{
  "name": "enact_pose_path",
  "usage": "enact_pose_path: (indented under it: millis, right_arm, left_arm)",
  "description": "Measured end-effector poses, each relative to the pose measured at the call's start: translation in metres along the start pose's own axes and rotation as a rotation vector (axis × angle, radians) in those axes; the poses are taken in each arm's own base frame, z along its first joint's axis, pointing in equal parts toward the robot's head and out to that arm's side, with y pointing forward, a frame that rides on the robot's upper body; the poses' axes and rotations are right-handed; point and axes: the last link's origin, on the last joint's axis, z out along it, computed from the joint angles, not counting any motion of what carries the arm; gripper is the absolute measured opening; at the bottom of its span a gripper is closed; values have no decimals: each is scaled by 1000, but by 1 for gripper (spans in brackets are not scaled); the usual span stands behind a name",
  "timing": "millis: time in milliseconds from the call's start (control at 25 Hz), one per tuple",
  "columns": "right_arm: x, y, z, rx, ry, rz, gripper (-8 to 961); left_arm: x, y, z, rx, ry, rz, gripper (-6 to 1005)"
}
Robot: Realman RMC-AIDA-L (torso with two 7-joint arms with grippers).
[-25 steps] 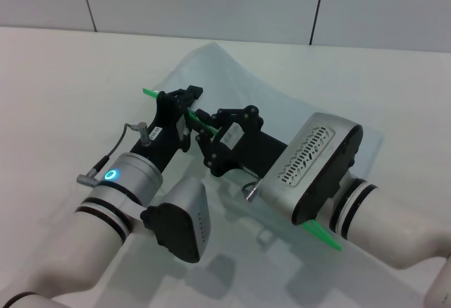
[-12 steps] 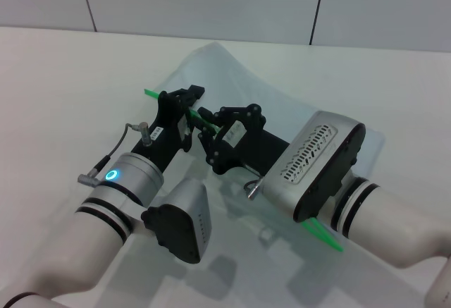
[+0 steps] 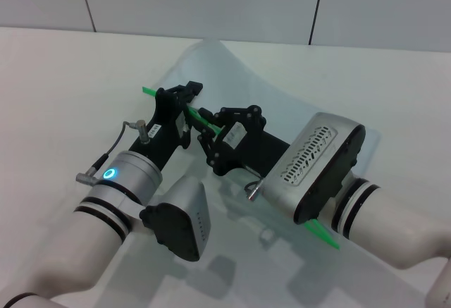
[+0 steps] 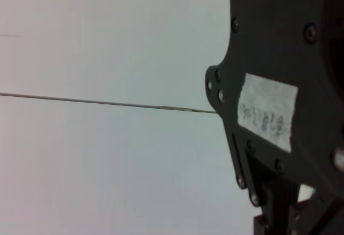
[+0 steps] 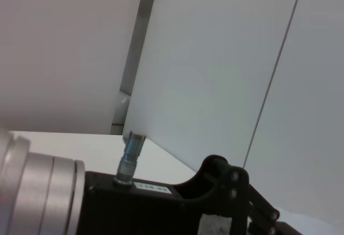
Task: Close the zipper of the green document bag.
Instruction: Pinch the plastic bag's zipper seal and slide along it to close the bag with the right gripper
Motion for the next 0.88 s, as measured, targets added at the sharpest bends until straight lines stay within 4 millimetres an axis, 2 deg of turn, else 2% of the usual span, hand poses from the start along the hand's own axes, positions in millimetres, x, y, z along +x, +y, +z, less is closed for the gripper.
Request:
enact_pose_path:
  millis: [640, 880]
  right_arm:
    - [2, -1, -1, 9, 5, 7, 293]
    - [4, -3, -3, 25, 10, 17, 286]
  left_arm:
    - [-1, 0, 0, 2, -2, 7, 55]
    - [-1, -2, -1, 14, -4, 5, 55]
